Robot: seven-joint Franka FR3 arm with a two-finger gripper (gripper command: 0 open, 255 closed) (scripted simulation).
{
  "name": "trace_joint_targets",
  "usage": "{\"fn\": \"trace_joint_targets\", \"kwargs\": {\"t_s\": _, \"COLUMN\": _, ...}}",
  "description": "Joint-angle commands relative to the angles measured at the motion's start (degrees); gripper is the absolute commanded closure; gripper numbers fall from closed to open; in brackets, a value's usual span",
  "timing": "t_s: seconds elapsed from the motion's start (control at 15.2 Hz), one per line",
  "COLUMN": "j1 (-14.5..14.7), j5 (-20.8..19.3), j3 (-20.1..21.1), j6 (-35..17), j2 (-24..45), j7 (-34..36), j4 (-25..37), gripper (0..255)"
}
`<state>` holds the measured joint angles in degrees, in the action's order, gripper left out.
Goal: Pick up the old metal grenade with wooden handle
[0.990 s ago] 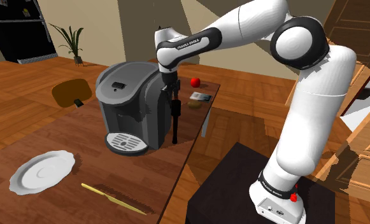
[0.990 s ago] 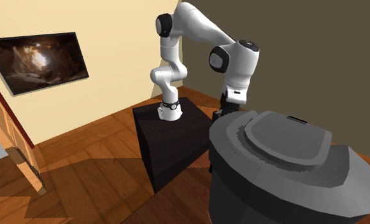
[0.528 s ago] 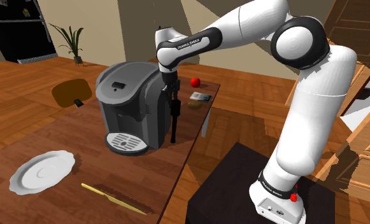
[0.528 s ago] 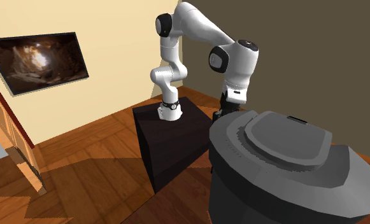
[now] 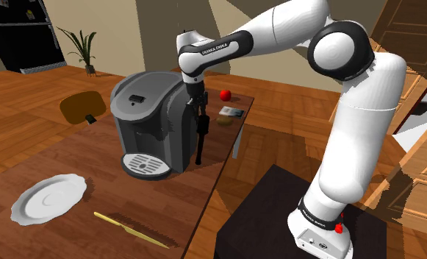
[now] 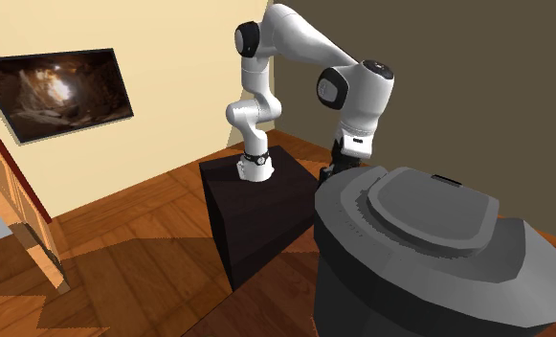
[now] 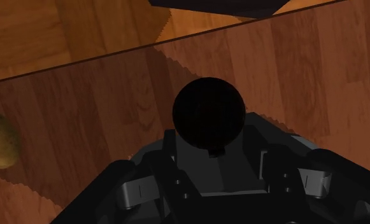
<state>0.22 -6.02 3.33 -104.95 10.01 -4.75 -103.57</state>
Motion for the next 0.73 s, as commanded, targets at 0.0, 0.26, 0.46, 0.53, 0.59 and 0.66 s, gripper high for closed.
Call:
{"fn": "trace_joint_targets", "kwargs": {"t_s": 0.0, "j1": 0.0, "j5": 0.07, "j3": 0.01, "j6": 1.16, "j2": 0.43, "j7": -0.19, "j4": 1.0, "gripper": 255}}
{"fn": "trace_joint_targets", "kwargs": {"t_s": 0.26, "j1": 0.02, "j5": 0.17, "j3": 0.03, "j6": 4.04, "j2": -0.19, "j7": -0.45, "j4": 3.27, "gripper": 255}}
{"fn": "trace_joint_targets", "kwargs": {"t_s": 0.46, "j1": 0.04, "j5": 0.23, "j3": 0.05, "j6": 6.24, "j2": -0.54, "j7": -0.64, "j4": 5.13, "gripper": 255}}
{"fn": "trace_joint_targets", "kwargs": {"t_s": 0.53, "j1": 0.05, "j5": 0.25, "j3": 0.05, "j6": 6.98, "j2": -0.63, "j7": -0.71, "j4": 5.78, "gripper": 255}}
{"fn": "trace_joint_targets", "kwargs": {"t_s": 0.59, "j1": 0.05, "j5": 0.26, "j3": 0.05, "j6": 7.08, "j2": -0.66, "j7": -0.72, "j4": 5.86, "gripper": 255}}
{"fn": "trace_joint_targets", "kwargs": {"t_s": 0.66, "j1": 0.05, "j5": 0.25, "j3": 0.05, "j6": 7.09, "j2": -0.65, "j7": -0.72, "j4": 5.87, "gripper": 255}}
